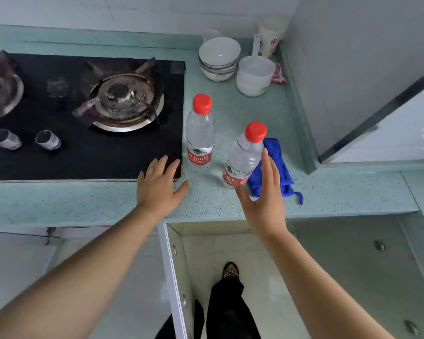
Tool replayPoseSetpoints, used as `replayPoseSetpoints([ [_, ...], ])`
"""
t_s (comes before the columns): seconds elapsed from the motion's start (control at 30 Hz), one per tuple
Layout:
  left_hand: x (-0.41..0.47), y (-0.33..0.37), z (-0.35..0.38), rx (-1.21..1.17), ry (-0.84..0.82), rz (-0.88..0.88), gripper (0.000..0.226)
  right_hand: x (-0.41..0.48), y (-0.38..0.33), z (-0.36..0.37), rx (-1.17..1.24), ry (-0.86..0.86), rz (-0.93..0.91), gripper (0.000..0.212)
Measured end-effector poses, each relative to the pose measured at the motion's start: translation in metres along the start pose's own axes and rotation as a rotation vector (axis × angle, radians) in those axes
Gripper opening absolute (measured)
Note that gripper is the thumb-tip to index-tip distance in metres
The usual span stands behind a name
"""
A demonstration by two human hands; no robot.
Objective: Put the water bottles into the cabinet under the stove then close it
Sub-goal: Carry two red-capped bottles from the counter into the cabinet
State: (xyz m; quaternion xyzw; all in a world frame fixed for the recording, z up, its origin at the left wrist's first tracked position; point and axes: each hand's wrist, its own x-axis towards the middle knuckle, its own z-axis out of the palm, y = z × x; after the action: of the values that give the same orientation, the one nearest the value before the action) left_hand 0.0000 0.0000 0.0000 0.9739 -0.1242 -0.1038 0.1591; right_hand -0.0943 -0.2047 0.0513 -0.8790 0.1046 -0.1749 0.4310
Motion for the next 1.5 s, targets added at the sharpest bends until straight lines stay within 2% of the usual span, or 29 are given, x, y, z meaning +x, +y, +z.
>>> replayPoseSetpoints([
  [0.3,0.014,-0.014,0.031,0.088,0.068,0.009,0.065,0.037,0.025,0.034,0.247,-0.043,0.084,0.092],
  [0.4,0.015,-0.015,0.032,0.09,0.067,0.008,0.06,0.058,0.029,0.042,0.239,-0.04,0.04,0.09],
  [0.5,0.016,-0.015,0.032,0.094,0.069,-0.003,0.056,0.08,0.026,0.043,0.2,-0.106,0.006,0.086],
  [0.73,0.016,-0.014,0.031,0.074,0.017,-0.027,0.058,0.082,0.025,0.022,0.179,-0.236,0.081,0.088],
  [0.83,0.018,-0.007,0.018,-0.045,0.077,-0.017,0.066,0.061,0.03,0.008,0.181,-0.279,0.136,0.085],
  [0.97,0.037,0.024,-0.015,-0.445,0.206,0.113,0.07,0.049,0.036,-0.006,0.17,-0.269,0.192,0.082],
  [1.07,0.054,0.049,-0.027,-0.671,0.187,0.157,0.075,0.052,0.04,-0.015,0.237,-0.24,0.253,0.078],
  [1.37,0.095,0.093,-0.016,-0.787,0.17,0.049,0.079,0.062,0.057,-0.039,0.228,-0.213,0.283,0.078],
  [1.5,0.067,0.102,-0.014,-0.762,0.158,-0.055,0.074,0.063,0.057,-0.047,0.198,-0.247,0.337,0.078],
])
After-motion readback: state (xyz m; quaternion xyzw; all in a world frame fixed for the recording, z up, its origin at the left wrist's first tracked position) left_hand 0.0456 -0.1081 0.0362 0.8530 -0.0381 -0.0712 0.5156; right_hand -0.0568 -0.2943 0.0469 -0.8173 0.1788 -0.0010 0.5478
